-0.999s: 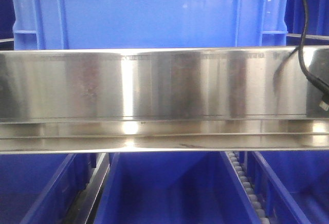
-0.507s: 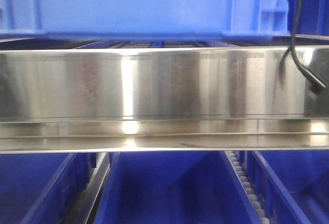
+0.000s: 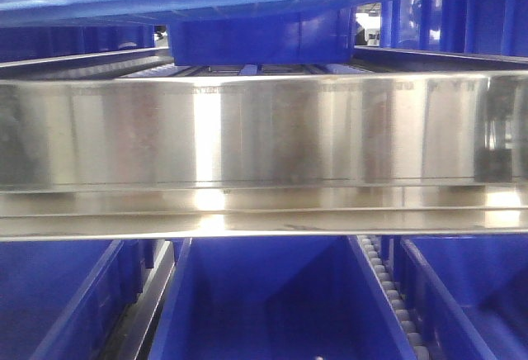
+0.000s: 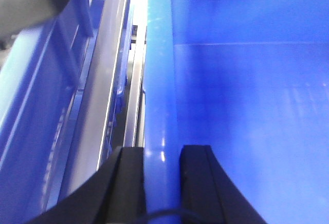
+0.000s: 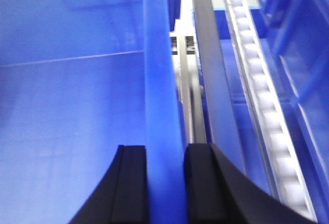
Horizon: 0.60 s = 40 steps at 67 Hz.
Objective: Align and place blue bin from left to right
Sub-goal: 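Lift the blue bin off the rack with both grippers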
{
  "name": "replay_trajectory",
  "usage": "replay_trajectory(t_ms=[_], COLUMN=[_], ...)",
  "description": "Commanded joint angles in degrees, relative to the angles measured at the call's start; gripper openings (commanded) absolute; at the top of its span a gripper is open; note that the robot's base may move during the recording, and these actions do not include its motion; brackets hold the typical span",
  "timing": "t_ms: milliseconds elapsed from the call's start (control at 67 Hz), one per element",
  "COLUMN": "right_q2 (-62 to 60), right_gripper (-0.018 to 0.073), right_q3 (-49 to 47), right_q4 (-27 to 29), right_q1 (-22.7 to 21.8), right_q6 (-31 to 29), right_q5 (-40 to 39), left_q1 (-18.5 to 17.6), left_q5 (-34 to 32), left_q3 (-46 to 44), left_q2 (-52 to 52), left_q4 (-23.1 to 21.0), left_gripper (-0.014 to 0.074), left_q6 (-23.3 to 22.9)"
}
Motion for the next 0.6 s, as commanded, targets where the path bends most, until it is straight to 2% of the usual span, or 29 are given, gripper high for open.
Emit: replay_trajectory(t_ms=[0,119,254,418,477,582], right_q2=[-4.95,-11.31,-16.78,-21.03,-21.71,-22.77], right_gripper=[-0.0079,-0.0079,-0.0079,-0.0079,-0.0079,-0.0079], right_q3=[4.33,13.80,22.29,27.27,27.75,28.80], right_q4=[-2.71,-3.18,-8.99,-10.49,-10.49,-10.49], right_q1=[2.55,4.58,7.33,10.06,10.48,11.16], right_q6=[3.35,7.13,13.15,14.72,14.99,15.76], right_q5=[-5.92,-9.98,-10.75,-10.98,-11.10,-10.62], left_q1=[-1.43,-2.10,-5.87,-10.91,-12.53,-14.85], left_q5=[-5.04,-5.04,-3.44,-0.60,-0.56,-2.13], left_q3=[2.73,4.74,5.23,6.89,9.09,14.18], left_q2=[-4.10,-6.21,-7.67,-9.89,-11.37,-14.55], left_q4=[-0.18,0.10,2.22,7.24,8.54,11.72], left_gripper=[-0.0111,-0.0111,-0.0111,-0.0111,-0.0111,-0.0111], left_q6=[-1.51,-1.51,-1.61,-7.05,-8.15,-12.66])
